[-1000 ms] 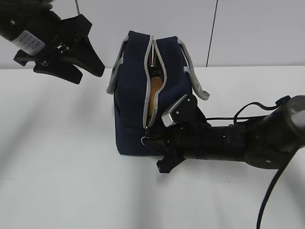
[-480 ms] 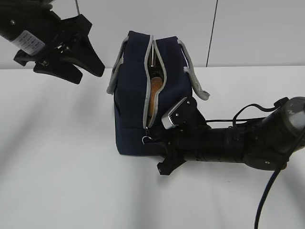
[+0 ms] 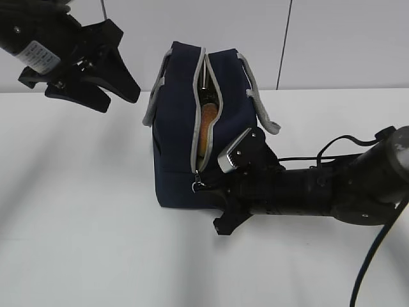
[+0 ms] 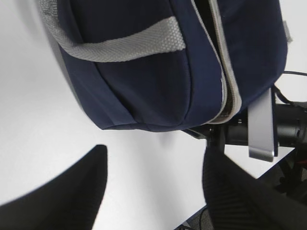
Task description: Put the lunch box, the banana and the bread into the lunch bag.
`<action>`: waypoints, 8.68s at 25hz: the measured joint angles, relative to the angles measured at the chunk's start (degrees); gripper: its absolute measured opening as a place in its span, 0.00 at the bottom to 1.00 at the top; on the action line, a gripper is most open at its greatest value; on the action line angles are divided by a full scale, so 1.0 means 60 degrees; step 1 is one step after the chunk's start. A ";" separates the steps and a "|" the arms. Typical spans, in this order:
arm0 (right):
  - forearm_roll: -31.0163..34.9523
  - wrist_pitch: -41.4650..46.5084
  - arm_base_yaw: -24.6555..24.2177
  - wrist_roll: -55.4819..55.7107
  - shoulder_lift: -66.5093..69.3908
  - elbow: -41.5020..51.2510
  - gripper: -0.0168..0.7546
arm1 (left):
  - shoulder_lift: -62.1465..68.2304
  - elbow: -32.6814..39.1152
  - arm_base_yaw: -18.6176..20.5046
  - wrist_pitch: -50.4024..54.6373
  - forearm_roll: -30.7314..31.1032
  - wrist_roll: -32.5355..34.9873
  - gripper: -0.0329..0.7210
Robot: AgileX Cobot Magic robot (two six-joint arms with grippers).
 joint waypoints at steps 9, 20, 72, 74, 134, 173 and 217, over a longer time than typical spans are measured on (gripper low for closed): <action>-0.0995 0.0215 0.0000 0.0553 -0.0333 0.0103 0.00 | 0.0000 0.0000 0.0000 -0.0009 -0.0007 0.0000 0.62; -0.2017 0.0076 0.0000 0.0811 -0.1028 0.0119 0.00 | 0.0000 0.0000 0.0000 -0.0009 -0.0007 0.0000 0.62; -0.7314 -0.1309 -0.1508 0.8054 -0.2924 -0.3649 0.00 | 0.0000 0.0000 0.0000 -0.0538 -0.0500 0.1522 0.57; -0.7314 -0.1309 -0.1558 0.8112 -0.2924 -0.3688 0.00 | 0.0000 0.0000 0.0000 -0.0549 -0.0608 0.1666 0.57; -0.7413 -0.1077 -0.1601 0.9261 -0.1983 -0.5328 0.00 | 0.1408 0.0007 0.0000 -0.0947 -0.2825 0.4805 0.57; -0.5763 -0.0571 -0.1601 0.9014 -0.1731 -0.5735 0.00 | 0.1808 0.0007 0.0009 -0.0762 -0.3133 0.4935 0.05; -0.7705 -0.0203 -0.2305 1.1931 0.1681 -1.0382 0.00 | 0.1808 -0.0002 0.0009 -0.0207 -0.2285 0.4935 0.04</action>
